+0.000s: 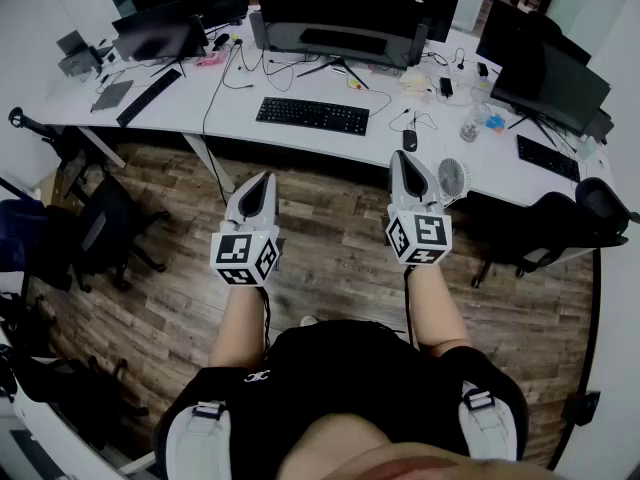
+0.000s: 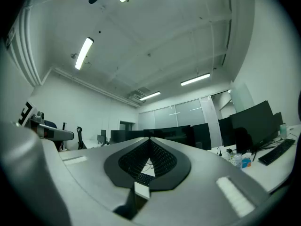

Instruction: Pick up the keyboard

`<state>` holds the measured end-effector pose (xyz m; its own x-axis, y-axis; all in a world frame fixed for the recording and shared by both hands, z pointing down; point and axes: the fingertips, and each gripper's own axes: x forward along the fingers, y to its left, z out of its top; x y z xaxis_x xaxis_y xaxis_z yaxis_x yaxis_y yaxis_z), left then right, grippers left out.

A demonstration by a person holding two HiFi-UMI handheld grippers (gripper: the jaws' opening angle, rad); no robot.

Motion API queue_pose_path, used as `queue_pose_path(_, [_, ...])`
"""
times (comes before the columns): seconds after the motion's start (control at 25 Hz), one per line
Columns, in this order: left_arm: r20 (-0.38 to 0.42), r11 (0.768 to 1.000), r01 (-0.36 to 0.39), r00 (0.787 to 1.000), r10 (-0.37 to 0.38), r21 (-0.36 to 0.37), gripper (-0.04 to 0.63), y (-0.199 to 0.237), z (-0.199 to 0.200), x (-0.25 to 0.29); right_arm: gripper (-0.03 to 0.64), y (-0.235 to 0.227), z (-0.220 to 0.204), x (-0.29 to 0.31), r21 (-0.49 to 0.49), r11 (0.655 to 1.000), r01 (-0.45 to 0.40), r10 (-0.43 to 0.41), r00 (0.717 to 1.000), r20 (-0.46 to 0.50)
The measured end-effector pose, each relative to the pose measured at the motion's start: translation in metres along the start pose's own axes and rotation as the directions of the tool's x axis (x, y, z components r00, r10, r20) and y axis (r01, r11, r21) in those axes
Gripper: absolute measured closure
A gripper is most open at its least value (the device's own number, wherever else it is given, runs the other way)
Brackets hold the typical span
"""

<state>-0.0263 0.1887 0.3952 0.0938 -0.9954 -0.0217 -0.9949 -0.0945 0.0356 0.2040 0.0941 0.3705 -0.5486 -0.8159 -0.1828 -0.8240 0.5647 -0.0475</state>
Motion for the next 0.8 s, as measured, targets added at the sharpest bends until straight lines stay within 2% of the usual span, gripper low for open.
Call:
queue_pose_path(0.36, [0.010,0.999,0.032,0.999,-0.033,0.028,0.541,0.040,0.004,-0.004,0.620,0.037,-0.003,0.016,-0.010,0.999,0.039,-0.039,0.999,0.017])
queue_pose_path(0.6, [0.009,0.997,0.070,0.998,-0.070,0.014,0.541,0.076,0.001,0.000,0.620,0.060,-0.011,0.023,-0.010,0.996,0.093,-0.093,0.995,0.019])
queue_pose_path(0.8, [0.002,0.996,0.091,0.996,-0.091,-0.007,0.541,0.094,-0.007,0.018,0.620,0.058,-0.025,0.039,0.004,0.993,0.118,-0.118,0.993,-0.005])
